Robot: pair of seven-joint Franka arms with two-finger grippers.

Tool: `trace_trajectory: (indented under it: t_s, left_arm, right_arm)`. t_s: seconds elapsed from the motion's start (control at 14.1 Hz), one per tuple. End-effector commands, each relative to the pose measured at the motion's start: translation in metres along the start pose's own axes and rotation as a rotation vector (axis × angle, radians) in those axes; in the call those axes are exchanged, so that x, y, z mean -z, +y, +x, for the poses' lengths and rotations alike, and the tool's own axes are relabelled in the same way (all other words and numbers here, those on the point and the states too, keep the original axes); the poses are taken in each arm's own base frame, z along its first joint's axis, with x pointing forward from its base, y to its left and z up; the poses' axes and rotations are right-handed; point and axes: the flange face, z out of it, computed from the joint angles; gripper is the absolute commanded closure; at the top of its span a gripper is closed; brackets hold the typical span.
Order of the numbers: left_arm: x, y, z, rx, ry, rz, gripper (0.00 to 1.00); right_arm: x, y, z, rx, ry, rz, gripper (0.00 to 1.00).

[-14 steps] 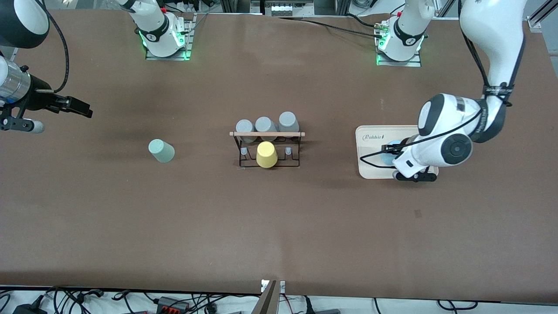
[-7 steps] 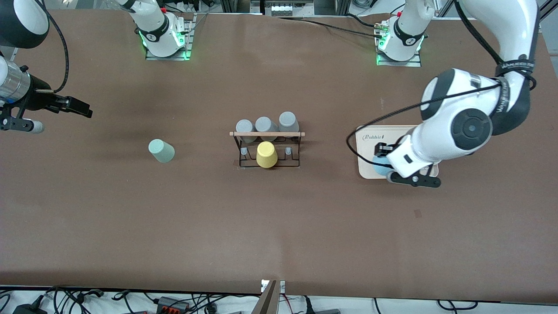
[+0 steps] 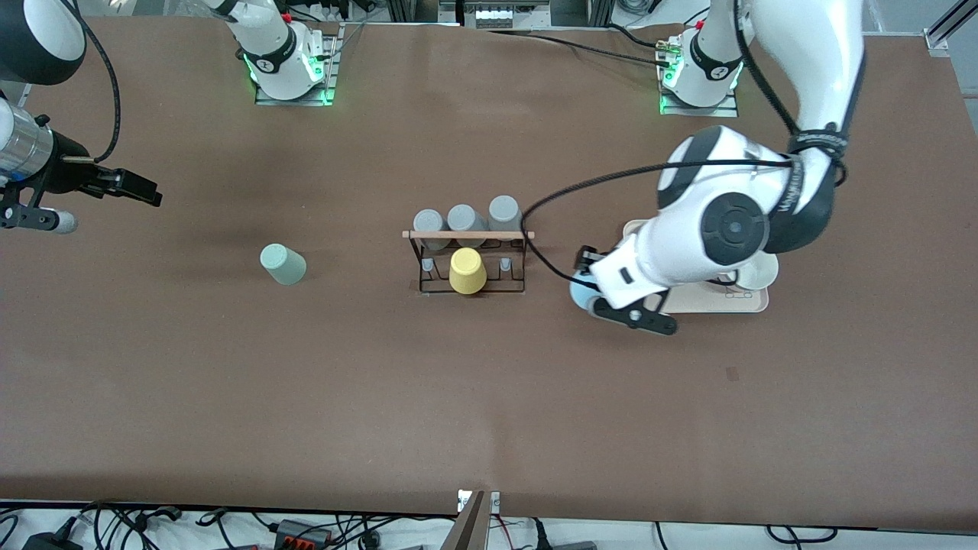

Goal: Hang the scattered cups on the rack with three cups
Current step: 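Lift the light blue cup with the left gripper toward the rack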

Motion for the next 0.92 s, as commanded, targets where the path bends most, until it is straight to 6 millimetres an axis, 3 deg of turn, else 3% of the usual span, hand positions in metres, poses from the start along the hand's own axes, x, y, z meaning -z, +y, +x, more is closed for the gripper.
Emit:
trace_trajectory:
  t_s: [0.0,0.14,0.35,0.5,0.85]
  left_arm:
    - [0.002,0.038,0.006,0.024,0.015,-0.022,0.77]
    - [-0.003,0.062,0.001,0.072,0.015,-0.016,0.77]
    - [-0.017,0.076,-0.002,0.163,-0.001,-0.005,0.77]
    - [-0.027,0.095,-0.008,0.214,-0.009,0.012,0.77]
    - [-0.057,0.128,-0.015,0.248,-0.025,0.026,0.77]
  right_arm:
    - [0.004,0.000,-0.008,-0.013,0.009,0.013,0.00]
    - [0.003,0.001,-0.009,-0.013,0.005,0.012,0.00]
    - [0.001,0.001,-0.009,-0.013,0.000,0.012,0.00]
    - [0.001,0.001,-0.009,-0.014,0.005,0.012,0.00]
    - [0.002,0.000,-0.008,-0.014,0.009,0.013,0.00]
